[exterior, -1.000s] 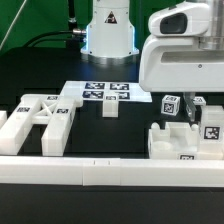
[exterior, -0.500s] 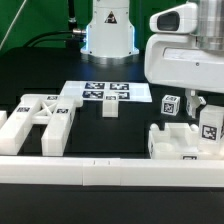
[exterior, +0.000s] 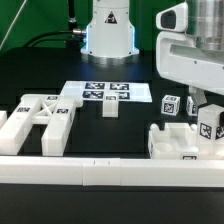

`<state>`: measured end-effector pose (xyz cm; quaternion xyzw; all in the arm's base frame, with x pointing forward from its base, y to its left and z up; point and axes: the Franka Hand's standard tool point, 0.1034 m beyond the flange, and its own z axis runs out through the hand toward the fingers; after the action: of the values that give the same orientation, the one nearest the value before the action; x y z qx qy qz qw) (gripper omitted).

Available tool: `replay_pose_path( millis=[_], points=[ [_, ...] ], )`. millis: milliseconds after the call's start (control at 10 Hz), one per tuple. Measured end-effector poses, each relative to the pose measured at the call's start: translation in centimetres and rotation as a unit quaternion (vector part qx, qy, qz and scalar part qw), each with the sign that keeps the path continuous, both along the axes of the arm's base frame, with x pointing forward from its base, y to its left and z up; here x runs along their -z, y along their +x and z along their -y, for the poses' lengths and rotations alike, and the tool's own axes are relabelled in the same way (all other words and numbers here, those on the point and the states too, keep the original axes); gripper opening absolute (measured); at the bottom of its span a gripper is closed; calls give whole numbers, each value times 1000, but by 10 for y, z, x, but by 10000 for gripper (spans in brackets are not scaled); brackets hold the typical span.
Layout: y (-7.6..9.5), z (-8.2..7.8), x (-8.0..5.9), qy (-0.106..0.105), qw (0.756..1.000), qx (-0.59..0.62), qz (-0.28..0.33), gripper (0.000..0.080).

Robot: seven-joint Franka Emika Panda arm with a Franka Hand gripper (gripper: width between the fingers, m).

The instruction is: Assemble chair

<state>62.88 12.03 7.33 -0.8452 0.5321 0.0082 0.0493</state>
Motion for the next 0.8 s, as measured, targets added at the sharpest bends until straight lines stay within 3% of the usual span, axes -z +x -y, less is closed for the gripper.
replay_pose_path(
  millis=[200, 400, 600, 700, 800],
  points=[
    [-1, -3, 1, 8, 995, 100, -3, 287],
    [-1, -3, 1, 7, 995, 96, -3, 287],
    [0, -4, 1, 5, 998, 60, -1, 574],
    [0, -4, 1, 4, 1000, 23, 3, 574],
    [0, -4, 1, 2, 1000, -18, 7, 634]
  ],
)
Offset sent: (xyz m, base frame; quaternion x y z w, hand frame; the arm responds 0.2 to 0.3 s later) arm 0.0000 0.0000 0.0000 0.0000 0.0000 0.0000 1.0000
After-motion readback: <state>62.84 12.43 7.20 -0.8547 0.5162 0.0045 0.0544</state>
